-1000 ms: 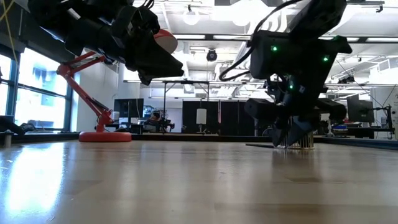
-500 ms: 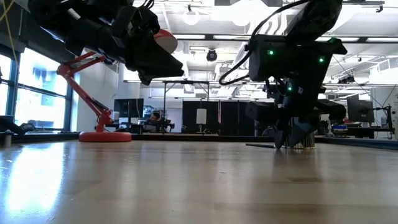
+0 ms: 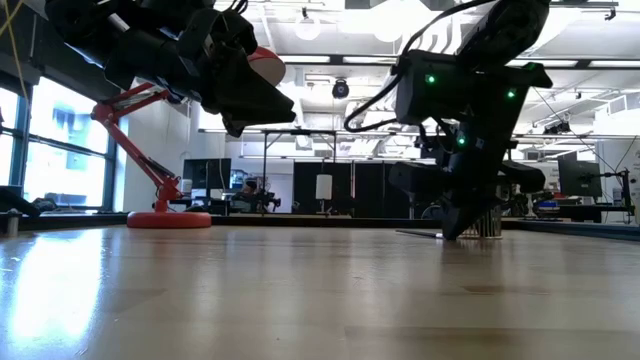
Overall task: Put items in baskets/containers
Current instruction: Put the black brush into the gold holder
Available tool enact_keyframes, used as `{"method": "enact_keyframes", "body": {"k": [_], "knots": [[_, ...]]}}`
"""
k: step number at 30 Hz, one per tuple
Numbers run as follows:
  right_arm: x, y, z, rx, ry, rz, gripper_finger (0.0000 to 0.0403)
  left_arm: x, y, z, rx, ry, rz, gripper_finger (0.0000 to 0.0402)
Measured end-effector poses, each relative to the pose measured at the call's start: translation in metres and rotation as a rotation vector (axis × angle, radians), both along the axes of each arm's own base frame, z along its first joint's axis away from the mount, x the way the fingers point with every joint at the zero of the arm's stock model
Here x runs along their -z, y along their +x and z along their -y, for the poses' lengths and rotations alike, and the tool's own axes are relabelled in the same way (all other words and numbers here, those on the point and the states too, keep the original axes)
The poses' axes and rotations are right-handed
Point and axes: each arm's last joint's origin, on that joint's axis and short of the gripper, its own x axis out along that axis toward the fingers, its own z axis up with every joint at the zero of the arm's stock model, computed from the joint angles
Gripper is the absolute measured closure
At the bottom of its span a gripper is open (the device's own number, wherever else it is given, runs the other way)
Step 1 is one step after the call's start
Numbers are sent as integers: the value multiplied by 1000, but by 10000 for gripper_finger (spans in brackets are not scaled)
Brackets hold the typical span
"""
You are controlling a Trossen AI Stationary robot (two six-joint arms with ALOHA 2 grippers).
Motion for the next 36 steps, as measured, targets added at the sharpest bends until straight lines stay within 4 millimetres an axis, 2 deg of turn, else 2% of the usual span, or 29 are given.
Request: {"method": "enact_keyframes", "body": {"k": [4,10,19,25,32,36], "knots": [[0,2,-4,-95,13,-25,397,0,0,0,0,0,0,271],[-1,6,-26,-323,9,-45,400,2,0,0,-1,-6,-13,271],[-9,4,-64,-661,44,-47,402,23,9,0,-1,-46,-102,271],[-17,2,-77,-840,35,-55,402,30,29,7,41,32,-147,271],[-15,3,-78,-928,1,-84,402,52,61,32,0,220,-486,271],[-11,6,-76,-939,-5,-86,402,49,82,37,-21,258,-546,271]]}}
